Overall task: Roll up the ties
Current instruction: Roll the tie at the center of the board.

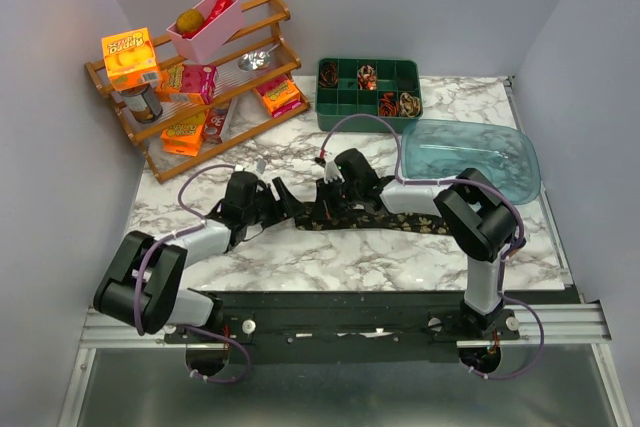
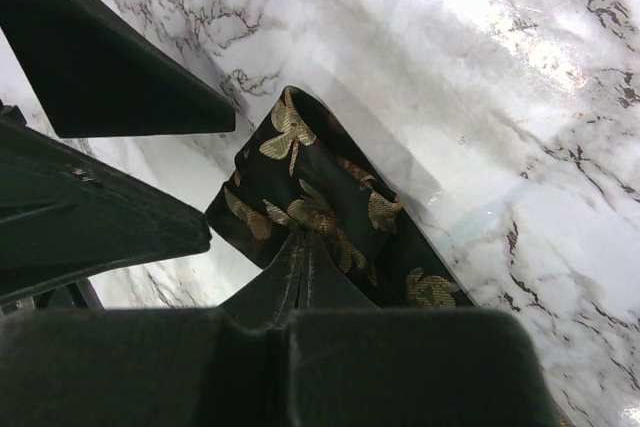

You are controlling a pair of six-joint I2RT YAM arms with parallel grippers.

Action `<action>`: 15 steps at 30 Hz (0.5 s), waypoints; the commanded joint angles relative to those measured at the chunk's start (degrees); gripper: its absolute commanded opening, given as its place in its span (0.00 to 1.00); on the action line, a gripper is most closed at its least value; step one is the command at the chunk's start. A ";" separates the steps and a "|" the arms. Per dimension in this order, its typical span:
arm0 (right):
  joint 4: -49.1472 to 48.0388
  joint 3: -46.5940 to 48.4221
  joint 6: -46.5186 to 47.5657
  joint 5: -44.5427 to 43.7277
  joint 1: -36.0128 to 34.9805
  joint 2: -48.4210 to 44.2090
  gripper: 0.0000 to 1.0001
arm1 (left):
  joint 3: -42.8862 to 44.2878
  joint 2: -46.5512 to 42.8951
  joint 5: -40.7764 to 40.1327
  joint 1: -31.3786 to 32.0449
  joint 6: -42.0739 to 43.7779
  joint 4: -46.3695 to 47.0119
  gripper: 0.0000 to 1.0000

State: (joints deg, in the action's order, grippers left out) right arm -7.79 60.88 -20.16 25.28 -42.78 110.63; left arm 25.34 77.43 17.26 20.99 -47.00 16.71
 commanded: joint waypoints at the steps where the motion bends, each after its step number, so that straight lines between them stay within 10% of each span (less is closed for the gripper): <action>1: 1.82 1.26 -0.05 -2.07 -0.28 1.43 0.01 | -1.00 2.37 0.67 -0.34 -0.02 1.92 0.75; 15: 2.43 1.61 0.04 -2.16 -0.37 0.47 0.01 | -5.39 9.50 2.44 -0.34 -4.24 15.37 0.65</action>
State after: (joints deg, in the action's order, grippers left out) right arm -7.55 60.97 -20.16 24.73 -42.81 110.63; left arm 22.52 85.76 19.88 20.95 -50.48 31.31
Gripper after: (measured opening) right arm 0.012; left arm 0.652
